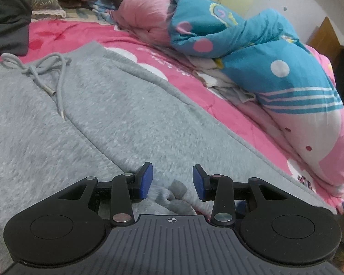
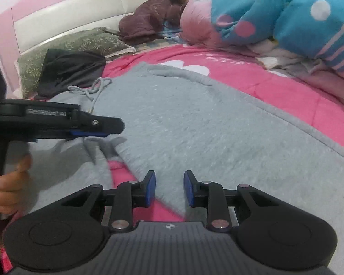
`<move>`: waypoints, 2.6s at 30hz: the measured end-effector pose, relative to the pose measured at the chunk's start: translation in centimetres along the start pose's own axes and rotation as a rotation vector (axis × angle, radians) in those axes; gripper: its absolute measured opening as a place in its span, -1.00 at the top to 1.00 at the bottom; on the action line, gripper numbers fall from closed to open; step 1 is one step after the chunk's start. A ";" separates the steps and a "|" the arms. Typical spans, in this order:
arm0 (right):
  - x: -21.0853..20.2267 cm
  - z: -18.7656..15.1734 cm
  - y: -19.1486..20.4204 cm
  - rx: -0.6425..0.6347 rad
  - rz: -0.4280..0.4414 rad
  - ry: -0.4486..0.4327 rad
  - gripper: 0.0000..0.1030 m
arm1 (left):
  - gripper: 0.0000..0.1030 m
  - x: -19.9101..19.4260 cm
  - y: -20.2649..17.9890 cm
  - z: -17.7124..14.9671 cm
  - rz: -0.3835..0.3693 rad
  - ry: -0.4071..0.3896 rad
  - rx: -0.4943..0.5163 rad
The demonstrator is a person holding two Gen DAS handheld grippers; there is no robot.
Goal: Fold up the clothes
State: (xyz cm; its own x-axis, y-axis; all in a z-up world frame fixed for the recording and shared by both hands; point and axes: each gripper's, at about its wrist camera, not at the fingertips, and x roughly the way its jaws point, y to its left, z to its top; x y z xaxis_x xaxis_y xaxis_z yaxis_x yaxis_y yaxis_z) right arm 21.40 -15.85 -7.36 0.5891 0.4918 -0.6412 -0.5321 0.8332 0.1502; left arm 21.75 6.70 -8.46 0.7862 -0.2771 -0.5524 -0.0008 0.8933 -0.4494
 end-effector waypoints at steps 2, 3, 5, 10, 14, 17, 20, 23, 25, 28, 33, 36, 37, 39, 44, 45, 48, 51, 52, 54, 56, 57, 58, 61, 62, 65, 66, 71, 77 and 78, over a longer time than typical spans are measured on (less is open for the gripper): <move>-1.9 0.0 -0.3 0.043 -0.046 -0.026 0.43 | 0.26 -0.2 -0.2 -0.1 0.005 -0.009 0.011; -3.4 -0.1 -0.2 0.068 -0.064 -0.051 0.41 | 0.26 -0.4 -0.4 -0.1 0.006 -0.015 0.019; -5.9 0.0 0.0 0.102 -0.098 -0.107 0.34 | 0.25 -0.8 -0.7 -0.2 0.000 -0.028 0.040; -13.8 -1.9 1.8 0.188 -0.171 -0.241 -0.12 | 0.25 -2.5 -1.9 -0.6 -0.068 -0.040 0.098; -19.6 -4.9 3.8 0.259 -0.247 -0.314 -0.42 | 0.21 -5.4 -3.2 -1.4 -0.184 -0.031 0.156; -23.0 -7.2 5.2 0.289 -0.325 -0.359 -0.75 | 0.08 -8.5 -3.4 -1.5 -0.250 -0.065 0.196; -24.9 -8.6 6.6 0.268 -0.395 -0.376 -0.94 | -0.08 -11.9 -1.4 -1.1 -0.257 -0.113 0.157; -25.1 -8.7 7.6 0.227 -0.413 -0.385 -0.96 | -0.22 -14.6 3.2 -0.3 -0.176 -0.158 0.078; -24.9 -8.6 8.3 0.201 -0.405 -0.398 -0.98 | -0.23 -15.5 7.2 0.4 -0.058 -0.172 0.017; -24.0 -8.4 9.2 0.187 -0.387 -0.432 -0.98 | -0.24 -15.9 13.1 1.5 0.065 -0.168 -0.106; -21.4 -7.7 11.3 0.097 -0.352 -0.457 -0.95 | -0.24 -13.2 17.9 2.4 0.121 -0.110 -0.220; -19.2 -6.6 13.1 -0.049 -0.327 -0.413 -0.85 | -0.21 -11.8 19.2 2.8 0.115 -0.090 -0.256; -18.3 -6.3 13.7 -0.102 -0.317 -0.388 -0.74 | -0.17 -11.5 19.1 2.8 0.113 -0.089 -0.256; -16.4 -5.6 14.7 -0.206 -0.291 -0.326 -0.50 | -0.14 -11.0 18.9 2.7 0.121 -0.099 -0.237; -10.8 -4.6 17.8 -0.461 -0.201 -0.159 -0.04 | 0.14 -10.5 19.8 2.0 0.142 -0.122 -0.238; -9.7 -4.7 18.4 -0.515 -0.190 -0.124 0.01 | 0.16 -10.5 19.9 1.9 0.143 -0.122 -0.246; -6.9 -5.8 19.8 -0.643 -0.175 -0.049 0.16 | 0.29 -10.6 20.0 1.8 0.148 -0.134 -0.241; -4.4 -7.1 20.6 -0.738 -0.173 0.020 0.49 | 0.38 -10.6 20.2 1.6 0.155 -0.139 -0.244; -3.6 -7.2 20.3 -0.742 -0.188 0.042 0.79 | 0.40 -10.6 20.2 1.5 0.155 -0.141 -0.245; -3.2 -6.7 19.5 -0.685 -0.193 0.041 1.00 | 0.42 -10.7 20.3 1.5 0.155 -0.146 -0.252; -4.1 -5.3 18.1 -0.547 -0.158 -0.003 1.00 | 0.42 -10.7 20.4 1.5 0.152 -0.148 -0.263; -4.6 -4.5 17.3 -0.471 -0.136 -0.024 1.00 | 0.42 -10.6 20.4 1.5 0.151 -0.149 -0.266; -5.2 -3.5 16.0 -0.365 -0.098 -0.042 1.00 | 0.42 -10.6 20.4 1.6 0.151 -0.150 -0.268; -5.6 -2.1 13.1 -0.172 -0.084 -0.076 1.00 | 0.42 -10.5 20.3 1.6 0.156 -0.152 -0.268; -5.6 -2.1 13.1 -0.170 -0.070 -0.066 1.00 | 0.42 -10.4 20.3 1.6 0.159 -0.153 -0.267; -5.8 -2.7 14.2 -0.227 -0.026 -0.045 0.96 | 0.42 -10.4 20.2 1.5 0.164 -0.154 -0.265; -5.9 -3.2 15.1 -0.282 -0.011 -0.044 0.91 | 0.42 -10.4 20.2 1.5 0.164 -0.155 -0.265; -4.3 -6.1 19.6 -0.582 -0.024 -0.020 0.13 | 0.42 -10.4 20.1 1.4 0.172 -0.163 -0.262; -2.7 -4.1 16.3 -0.347 -0.010 -0.011 0.99 | 0.42 -10.5 20.2 1.3 0.162 -0.173 -0.285; -3.0 -3.4 15.2 -0.266 0.010 -0.033 0.99 | 0.42 -10.5 20.3 1.4 0.159 -0.174 -0.291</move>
State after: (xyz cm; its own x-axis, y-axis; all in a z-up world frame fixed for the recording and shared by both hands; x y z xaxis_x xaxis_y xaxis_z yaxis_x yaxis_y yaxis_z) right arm 9.48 -5.55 -5.70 0.6000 0.5117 -0.6149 -0.6770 0.7344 -0.0494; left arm 14.34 28.22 -10.84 0.8555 -0.0564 -0.5147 -0.2870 0.7757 -0.5621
